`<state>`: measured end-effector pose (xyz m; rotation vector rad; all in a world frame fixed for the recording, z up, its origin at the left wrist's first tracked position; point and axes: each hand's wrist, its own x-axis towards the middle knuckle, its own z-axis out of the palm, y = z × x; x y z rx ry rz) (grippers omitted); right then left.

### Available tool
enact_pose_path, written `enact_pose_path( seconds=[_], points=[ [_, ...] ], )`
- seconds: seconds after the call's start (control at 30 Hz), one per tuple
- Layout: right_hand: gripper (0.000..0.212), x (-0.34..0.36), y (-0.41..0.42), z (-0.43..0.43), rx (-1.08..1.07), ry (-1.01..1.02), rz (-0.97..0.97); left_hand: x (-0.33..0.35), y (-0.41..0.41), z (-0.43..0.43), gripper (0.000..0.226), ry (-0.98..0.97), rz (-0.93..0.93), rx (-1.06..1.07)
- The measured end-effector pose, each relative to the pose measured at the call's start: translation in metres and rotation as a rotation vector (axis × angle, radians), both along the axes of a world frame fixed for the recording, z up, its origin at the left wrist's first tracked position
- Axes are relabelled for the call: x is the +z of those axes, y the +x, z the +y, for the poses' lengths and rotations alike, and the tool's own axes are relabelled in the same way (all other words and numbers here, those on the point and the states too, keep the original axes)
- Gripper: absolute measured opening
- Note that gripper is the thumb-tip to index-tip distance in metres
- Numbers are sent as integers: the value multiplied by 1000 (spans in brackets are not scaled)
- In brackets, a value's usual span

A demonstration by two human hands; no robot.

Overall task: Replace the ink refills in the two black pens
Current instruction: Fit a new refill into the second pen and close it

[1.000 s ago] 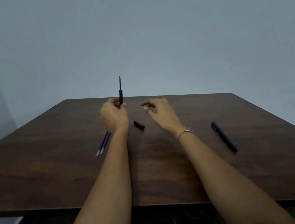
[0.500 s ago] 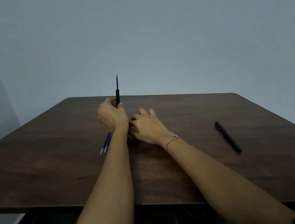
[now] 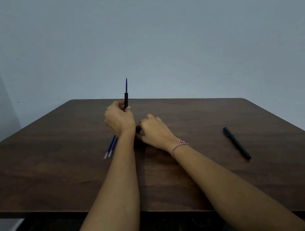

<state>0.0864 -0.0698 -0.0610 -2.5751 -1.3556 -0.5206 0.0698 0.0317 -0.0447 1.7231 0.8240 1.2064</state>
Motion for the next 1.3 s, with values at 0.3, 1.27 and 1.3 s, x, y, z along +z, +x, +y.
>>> enact_pose_path(
  seconds=[0.3, 1.27, 1.3],
  points=[
    [21, -3, 2, 1, -54, 120, 15, -1, 0, -1, 14, -4, -11, -14],
    [34, 22, 64, -71, -75, 1517, 847, -11, 29, -58, 29, 7, 100, -632],
    [33, 23, 64, -72, -81, 1541, 835, -12, 29, -61, 29, 22, 120, -659]
  ],
)
